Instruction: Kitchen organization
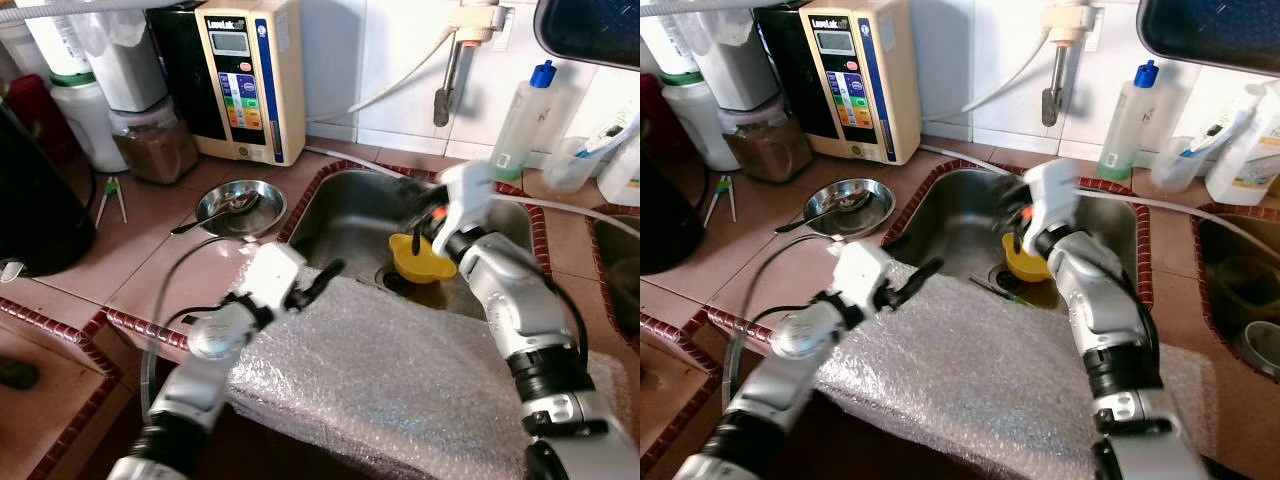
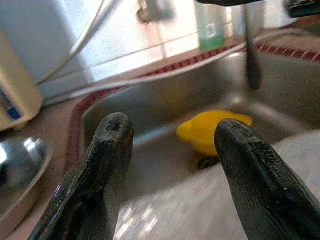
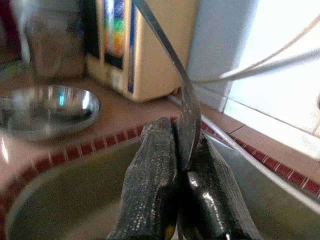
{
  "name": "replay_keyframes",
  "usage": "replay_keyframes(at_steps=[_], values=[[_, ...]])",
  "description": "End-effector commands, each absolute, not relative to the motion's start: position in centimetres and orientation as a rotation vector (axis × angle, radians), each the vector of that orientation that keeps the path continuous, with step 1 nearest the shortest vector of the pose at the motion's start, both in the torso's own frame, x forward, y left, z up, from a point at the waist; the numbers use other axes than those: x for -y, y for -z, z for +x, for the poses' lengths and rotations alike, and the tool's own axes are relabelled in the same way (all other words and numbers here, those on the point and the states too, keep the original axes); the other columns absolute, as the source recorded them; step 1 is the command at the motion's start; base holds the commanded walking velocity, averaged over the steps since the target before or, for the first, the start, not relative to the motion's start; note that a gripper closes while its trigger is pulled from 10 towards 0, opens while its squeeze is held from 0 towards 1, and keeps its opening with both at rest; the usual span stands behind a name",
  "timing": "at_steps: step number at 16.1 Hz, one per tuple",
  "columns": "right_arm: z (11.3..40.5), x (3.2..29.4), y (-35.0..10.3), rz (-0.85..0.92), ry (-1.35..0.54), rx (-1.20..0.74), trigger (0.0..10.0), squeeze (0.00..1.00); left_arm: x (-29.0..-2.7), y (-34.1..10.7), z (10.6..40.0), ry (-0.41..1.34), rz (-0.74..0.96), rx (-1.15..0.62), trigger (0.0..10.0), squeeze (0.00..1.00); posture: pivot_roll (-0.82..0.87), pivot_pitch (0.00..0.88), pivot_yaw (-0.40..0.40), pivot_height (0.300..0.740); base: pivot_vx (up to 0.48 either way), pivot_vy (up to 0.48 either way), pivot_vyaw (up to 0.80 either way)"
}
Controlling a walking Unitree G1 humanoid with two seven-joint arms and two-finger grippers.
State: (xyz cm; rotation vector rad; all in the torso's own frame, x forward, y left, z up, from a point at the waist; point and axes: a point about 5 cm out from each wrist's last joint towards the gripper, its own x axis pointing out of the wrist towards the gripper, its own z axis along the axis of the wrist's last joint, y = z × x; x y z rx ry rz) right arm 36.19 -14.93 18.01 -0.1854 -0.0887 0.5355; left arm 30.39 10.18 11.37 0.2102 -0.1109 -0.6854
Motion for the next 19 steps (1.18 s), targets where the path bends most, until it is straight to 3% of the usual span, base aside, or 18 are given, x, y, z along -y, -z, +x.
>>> replay_keyframes(at_steps=[1,4,7,8,13,19], values=[[36.5,15.0,-17.9,-0.272,-0.576,0.087,0.0,0.00,-10.6,-11.5,30.4,0.680,0.203,0.100,10.0,1.00,-0.15,0.000,0.062,0.740,0.000,0.000,0.00],[37.1,16.9,-15.9,-0.287,-0.541,-0.020,0.0,0.00,-10.7,-11.6,30.4,0.682,0.216,0.098,10.0,1.00,-0.14,0.000,0.059,0.740,0.000,0.000,0.00],[37.0,16.9,-14.5,-0.365,-0.535,-0.071,0.0,0.00,-10.9,-11.7,30.6,0.676,0.237,0.100,10.0,1.00,-0.14,0.000,0.066,0.740,0.000,0.000,0.00],[36.9,17.3,-13.1,-0.375,-0.510,-0.129,10.0,1.00,-10.9,-11.8,30.6,0.680,0.243,0.099,10.0,1.00,-0.14,0.000,0.073,0.740,0.000,0.000,0.00],[35.7,18.5,-9.8,-0.319,-0.439,-0.258,10.0,1.00,-10.6,-12.0,30.5,0.699,0.257,0.104,10.0,1.00,-0.13,0.000,0.085,0.740,0.000,0.000,0.00],[35.8,17.7,-10.1,-0.086,-0.312,-0.148,10.0,1.00,-10.8,-12.3,30.8,0.672,0.259,0.112,10.0,1.00,-0.12,0.000,0.087,0.740,0.000,0.000,0.00]])
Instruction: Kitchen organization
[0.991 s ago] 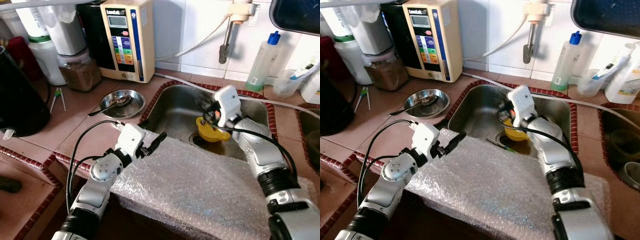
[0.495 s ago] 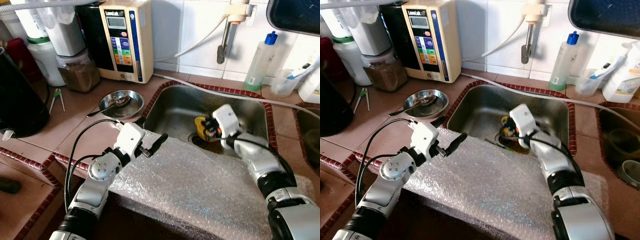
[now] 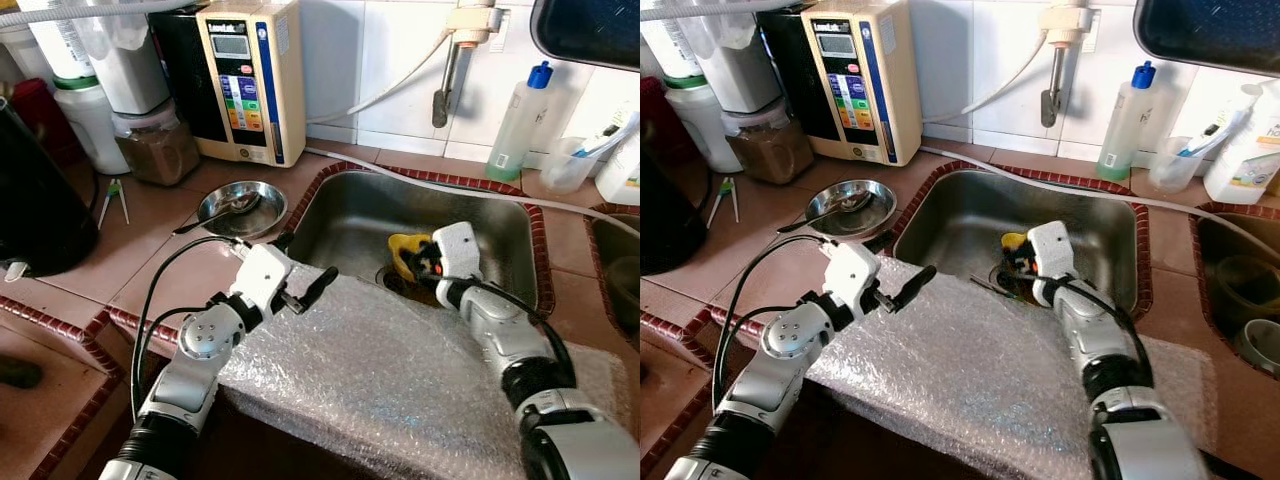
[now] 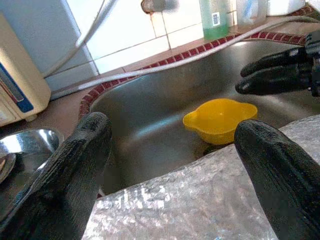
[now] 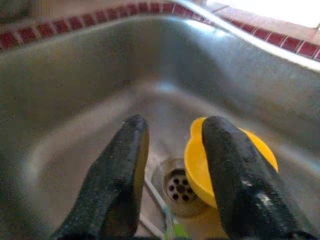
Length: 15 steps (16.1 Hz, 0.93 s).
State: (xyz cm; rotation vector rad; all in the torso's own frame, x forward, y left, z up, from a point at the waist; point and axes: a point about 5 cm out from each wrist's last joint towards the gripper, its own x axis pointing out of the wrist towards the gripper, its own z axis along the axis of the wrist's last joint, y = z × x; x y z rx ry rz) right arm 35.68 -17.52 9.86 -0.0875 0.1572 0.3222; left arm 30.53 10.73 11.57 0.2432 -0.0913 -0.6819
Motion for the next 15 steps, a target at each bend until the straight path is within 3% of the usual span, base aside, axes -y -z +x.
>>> replay_keyframes(at_steps=[1,5,10,15], values=[[35.8,17.4,-10.4,-0.036,-0.299,-0.126,10.0,1.00,-10.9,-12.4,30.9,0.667,0.262,0.114,10.0,1.00,-0.11,0.000,0.087,0.740,0.000,0.000,0.00],[34.5,14.4,-12.2,0.097,-0.395,-0.001,10.0,1.00,-12.0,-13.3,31.9,0.530,0.249,0.147,10.0,1.00,-0.11,0.000,0.087,0.740,0.000,0.000,0.00],[31.9,11.0,-13.3,0.197,-0.548,0.052,10.0,1.00,-15.3,-15.2,33.5,0.199,0.231,0.233,10.0,1.00,-0.12,0.000,0.079,0.740,0.000,0.000,0.00],[28.9,9.8,-13.1,0.209,-0.685,-0.003,10.0,1.00,-18.7,-14.0,34.3,-0.102,0.030,0.122,10.0,1.00,-0.12,0.000,0.072,0.740,0.000,0.000,0.00]])
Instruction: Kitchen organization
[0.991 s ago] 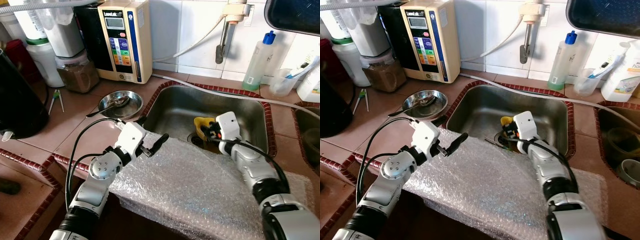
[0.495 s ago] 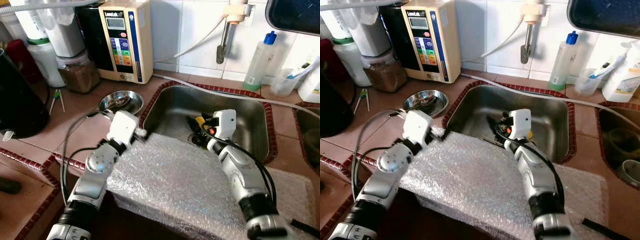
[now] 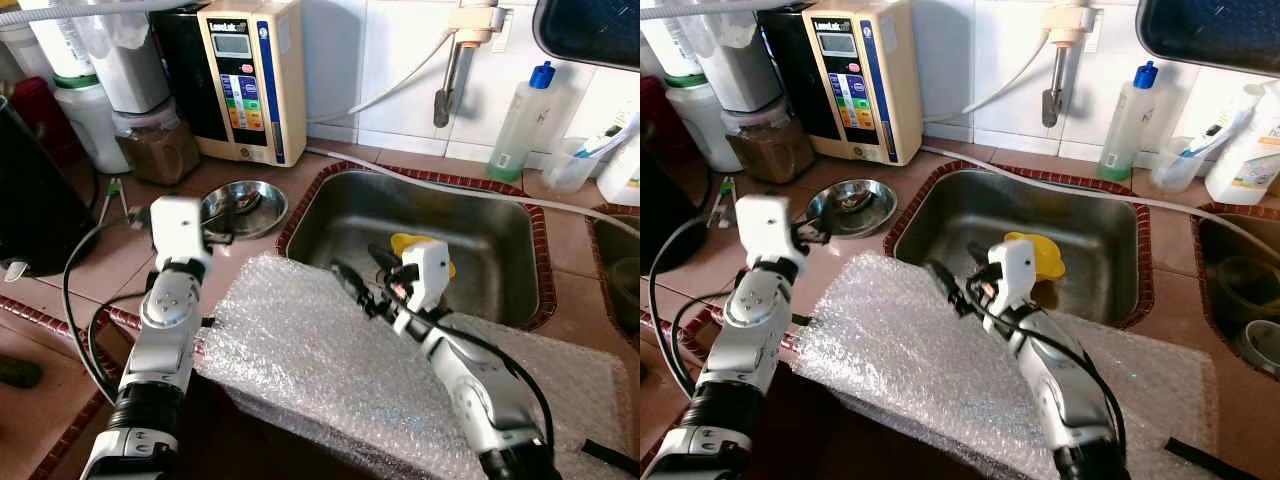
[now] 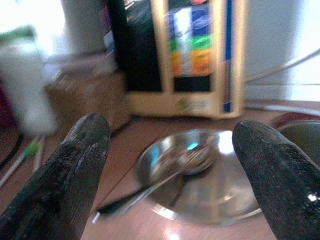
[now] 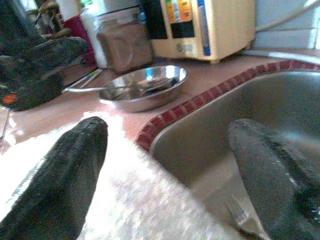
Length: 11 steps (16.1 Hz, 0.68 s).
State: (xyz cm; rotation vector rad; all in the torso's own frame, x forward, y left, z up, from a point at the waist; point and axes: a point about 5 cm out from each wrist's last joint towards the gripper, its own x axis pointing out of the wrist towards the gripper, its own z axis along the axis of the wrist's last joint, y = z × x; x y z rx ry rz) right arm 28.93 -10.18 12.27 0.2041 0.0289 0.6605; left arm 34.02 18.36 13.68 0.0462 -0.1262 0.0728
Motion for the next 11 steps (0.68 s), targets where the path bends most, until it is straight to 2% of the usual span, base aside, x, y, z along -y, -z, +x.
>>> replay_keyframes(at_steps=[1,2,7,11], values=[[28.8,9.8,-13.2,0.211,-0.686,-0.005,10.0,1.00,-18.9,-13.9,34.3,-0.115,0.025,0.116,10.0,1.00,-0.12,0.000,0.072,0.740,0.000,0.000,0.00],[28.6,9.9,-13.3,0.228,-0.682,-0.008,10.0,0.00,-19.5,-13.0,34.3,-0.162,-0.044,0.062,10.0,0.00,-0.13,0.000,0.073,0.740,0.000,0.000,0.00],[26.4,9.0,-13.3,0.253,-0.804,-0.065,10.0,0.00,-21.3,-12.0,34.8,-0.291,-0.184,-0.027,10.0,0.00,-0.14,0.000,0.076,0.740,0.000,0.000,0.00],[26.3,9.0,-13.3,0.280,-0.787,-0.093,10.0,0.00,-21.2,-11.5,35.5,-0.283,-0.238,-0.069,10.0,0.00,-0.14,0.000,0.078,0.740,0.000,0.000,0.00]])
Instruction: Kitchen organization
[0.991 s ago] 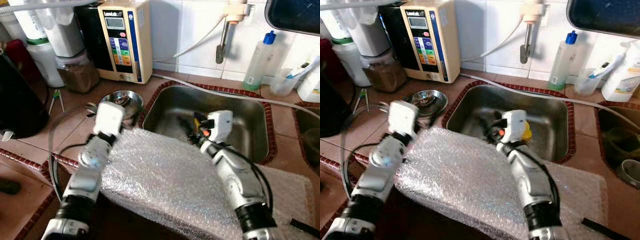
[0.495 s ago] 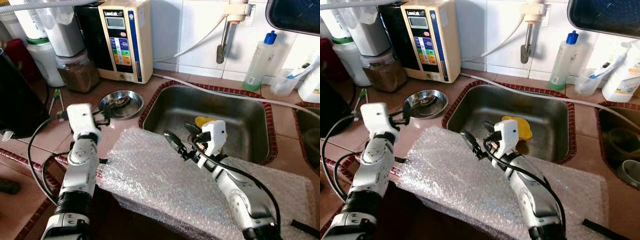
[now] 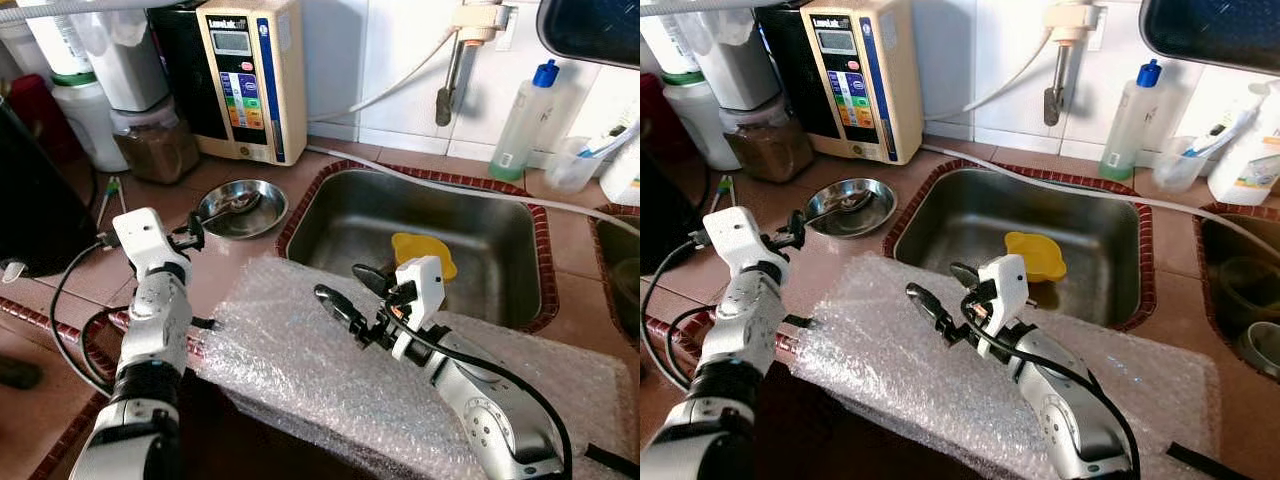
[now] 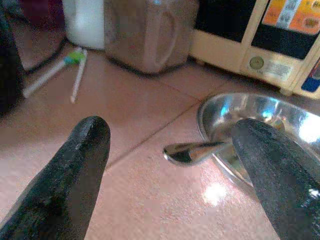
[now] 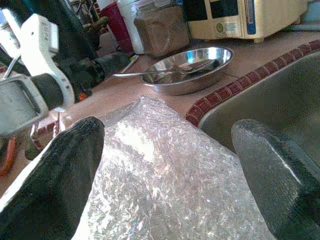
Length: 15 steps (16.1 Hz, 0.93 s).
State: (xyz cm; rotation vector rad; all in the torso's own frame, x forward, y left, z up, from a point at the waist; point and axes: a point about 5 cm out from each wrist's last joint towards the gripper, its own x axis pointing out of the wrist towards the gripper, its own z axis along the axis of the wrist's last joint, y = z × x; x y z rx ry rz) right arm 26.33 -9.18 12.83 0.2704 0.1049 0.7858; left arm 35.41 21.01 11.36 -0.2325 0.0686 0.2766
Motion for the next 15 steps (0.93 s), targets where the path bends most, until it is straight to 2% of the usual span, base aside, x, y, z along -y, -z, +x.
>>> replay_keyframes(at_steps=[1,8,9,10,15], values=[[26.3,9.0,-13.3,0.283,-0.791,-0.095,10.0,0.00,-21.2,-11.4,35.7,-0.288,-0.258,-0.078,10.0,0.00,-0.14,0.000,0.077,0.740,0.000,0.000,0.00],[26.0,9.0,-13.4,0.287,-0.791,-0.101,10.0,0.00,-20.9,-11.9,37.2,-0.278,-0.460,-0.121,10.0,0.00,-0.16,0.000,0.083,0.740,0.000,0.000,0.00],[25.9,8.9,-13.4,0.295,-0.793,-0.106,10.0,0.00,-20.9,-11.9,37.3,-0.267,-0.498,-0.124,4.5,0.00,-0.16,0.000,0.087,0.740,0.000,0.000,0.00],[25.6,8.8,-13.3,0.301,-0.812,-0.112,10.0,0.00,-20.8,-11.9,37.4,-0.258,-0.528,-0.131,0.0,0.00,-0.16,0.000,0.089,0.740,0.000,0.000,0.00],[25.1,8.8,-13.5,0.324,-0.876,-0.122,10.0,0.00,-20.2,-12.5,38.0,-0.209,-0.660,-0.110,0.0,0.00,-0.16,0.000,0.094,0.740,0.000,0.000,0.00]])
